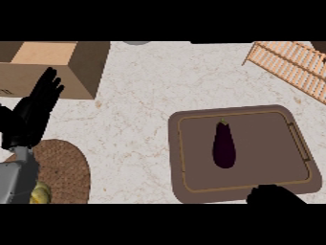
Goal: Pick the lemon from the tray and place it in the tiered shelf
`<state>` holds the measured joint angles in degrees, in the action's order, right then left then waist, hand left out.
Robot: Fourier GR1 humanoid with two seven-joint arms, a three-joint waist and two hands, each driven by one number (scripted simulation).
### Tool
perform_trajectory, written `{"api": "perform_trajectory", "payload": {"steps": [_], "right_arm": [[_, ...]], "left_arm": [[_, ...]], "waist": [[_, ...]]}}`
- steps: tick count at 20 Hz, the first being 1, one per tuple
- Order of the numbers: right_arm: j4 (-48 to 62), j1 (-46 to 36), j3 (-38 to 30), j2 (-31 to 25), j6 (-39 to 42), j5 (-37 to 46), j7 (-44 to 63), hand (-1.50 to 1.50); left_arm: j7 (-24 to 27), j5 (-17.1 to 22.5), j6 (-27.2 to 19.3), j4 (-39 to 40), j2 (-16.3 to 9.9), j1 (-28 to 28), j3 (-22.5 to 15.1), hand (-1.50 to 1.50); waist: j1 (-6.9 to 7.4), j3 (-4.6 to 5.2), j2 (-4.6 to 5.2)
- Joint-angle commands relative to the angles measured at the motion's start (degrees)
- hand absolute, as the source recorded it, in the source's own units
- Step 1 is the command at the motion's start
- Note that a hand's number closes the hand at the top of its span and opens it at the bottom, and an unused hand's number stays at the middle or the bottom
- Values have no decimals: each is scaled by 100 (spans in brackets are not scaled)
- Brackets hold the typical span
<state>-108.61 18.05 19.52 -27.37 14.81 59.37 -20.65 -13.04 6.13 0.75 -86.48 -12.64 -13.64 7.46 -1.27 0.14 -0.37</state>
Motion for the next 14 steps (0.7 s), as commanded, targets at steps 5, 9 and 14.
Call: {"api": "perform_trajectory", "payload": {"steps": [5, 9, 14], "right_arm": [[-1937, 918, -1068, 496, 398, -2369, -113, 150], [-2907, 922, -1976, 622, 840, -3565, 509, 150], [-3364, 215, -3186, 605, 1268, -5121, 1935, 150]], "left_arm": [[-106, 7, 43, -170, -51, 120, -3, 0], [198, 48, 127, 127, -52, 90, 94, 0], [200, -73, -38, 9, 83, 53, -2, 0]], "waist": [[-63, -11, 4], [-27, -3, 32], [84, 0, 43]]}}
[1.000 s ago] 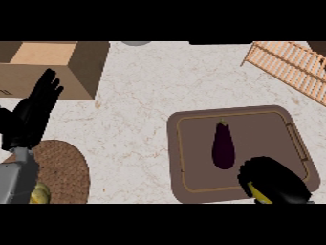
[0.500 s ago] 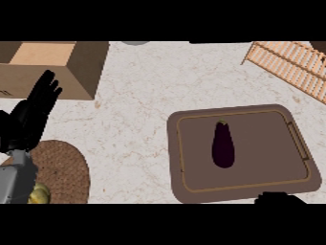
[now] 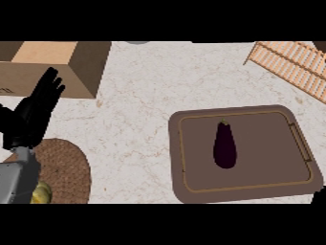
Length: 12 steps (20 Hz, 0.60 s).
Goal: Pick the lemon from the tray and place it in the tiered shelf
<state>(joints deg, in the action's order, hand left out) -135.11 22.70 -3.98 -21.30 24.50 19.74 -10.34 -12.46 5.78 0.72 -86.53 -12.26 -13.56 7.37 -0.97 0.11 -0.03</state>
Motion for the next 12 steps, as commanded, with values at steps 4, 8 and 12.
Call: {"api": "perform_trajectory", "payload": {"steps": [4, 8, 12], "right_arm": [[-263, -1226, -1962, -571, 245, -2005, 1698, 150], [550, -2366, -2643, -1445, 282, -2784, 2626, 150], [1451, -3267, -2761, -2165, 334, -3139, 3289, 150]], "left_arm": [[-58, -231, -140, -27, 169, -106, -253, 0], [-193, 68, 93, -83, 31, -124, -69, 0], [-125, 55, 126, -77, 71, -7, -89, 0]], "waist": [[72, 0, 4], [142, 1, 3], [144, -2, 5]]}}
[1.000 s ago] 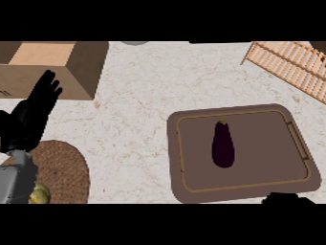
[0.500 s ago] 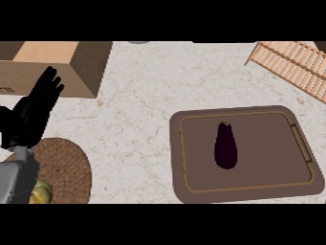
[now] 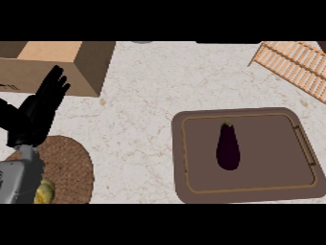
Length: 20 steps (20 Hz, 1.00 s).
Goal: Pick the lemon from the tray and place it in the tiered shelf
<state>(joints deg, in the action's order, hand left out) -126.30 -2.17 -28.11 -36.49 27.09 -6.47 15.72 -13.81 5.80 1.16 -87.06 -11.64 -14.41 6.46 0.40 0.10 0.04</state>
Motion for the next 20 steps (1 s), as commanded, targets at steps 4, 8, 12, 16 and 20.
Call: {"api": "perform_trajectory", "payload": {"steps": [4, 8, 12, 16, 20], "right_arm": [[1995, -1065, -522, -983, 289, -52, -94, 150], [2986, -1587, -472, -1214, 376, -178, -218, 150], [4749, -2015, -346, -1356, 119, 755, -1618, 150], [5867, -2427, -295, -1717, 300, 824, -2201, 150], [6998, -3001, -7, -1999, 233, 1221, -2750, 150]], "left_arm": [[-346, -89, -199, -121, 115, -262, -92, 0], [14, 101, 208, -181, -109, 195, 104, 0], [-42, 30, 73, 164, -30, -318, 78, 0], [284, 115, 280, 261, -92, -32, 192, 0], [267, -17, 125, 70, 113, 119, 17, 0]], "waist": [[13, -12, 8], [25, -9, 2], [93, -16, 46], [49, -13, 25], [79, -13, 22]]}}
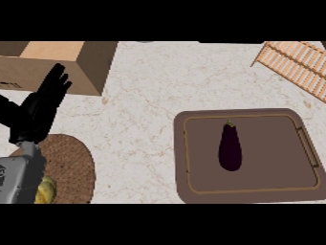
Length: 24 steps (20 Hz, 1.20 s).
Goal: Pick the lemon from the tray and place it in the tiered shelf
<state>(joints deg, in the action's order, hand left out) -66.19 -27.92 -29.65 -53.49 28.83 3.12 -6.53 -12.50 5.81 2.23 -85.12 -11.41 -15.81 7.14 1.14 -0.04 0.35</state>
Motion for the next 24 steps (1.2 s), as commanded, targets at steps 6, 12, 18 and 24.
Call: {"api": "perform_trajectory", "payload": {"steps": [6, 12, 18, 24], "right_arm": [[2377, -686, 368, -327, -221, 800, -1806, 150], [3673, -1447, 649, -421, -618, 1339, -2477, 150], [4416, -1714, 548, -371, -1495, 1573, -2189, -150], [4949, -2125, 135, -311, -1785, 1276, -2647, -150]], "left_arm": [[205, -74, 38, -187, 110, 440, -78, 0], [-245, -100, -63, -377, 112, 120, -152, 0], [-272, -41, 58, -236, -24, -18, -54, 0], [16, -98, 99, 51, 5, -84, -54, 0]], "waist": [[10, -1, -2], [106, -8, 24], [148, -12, 48], [146, -18, 70]]}}
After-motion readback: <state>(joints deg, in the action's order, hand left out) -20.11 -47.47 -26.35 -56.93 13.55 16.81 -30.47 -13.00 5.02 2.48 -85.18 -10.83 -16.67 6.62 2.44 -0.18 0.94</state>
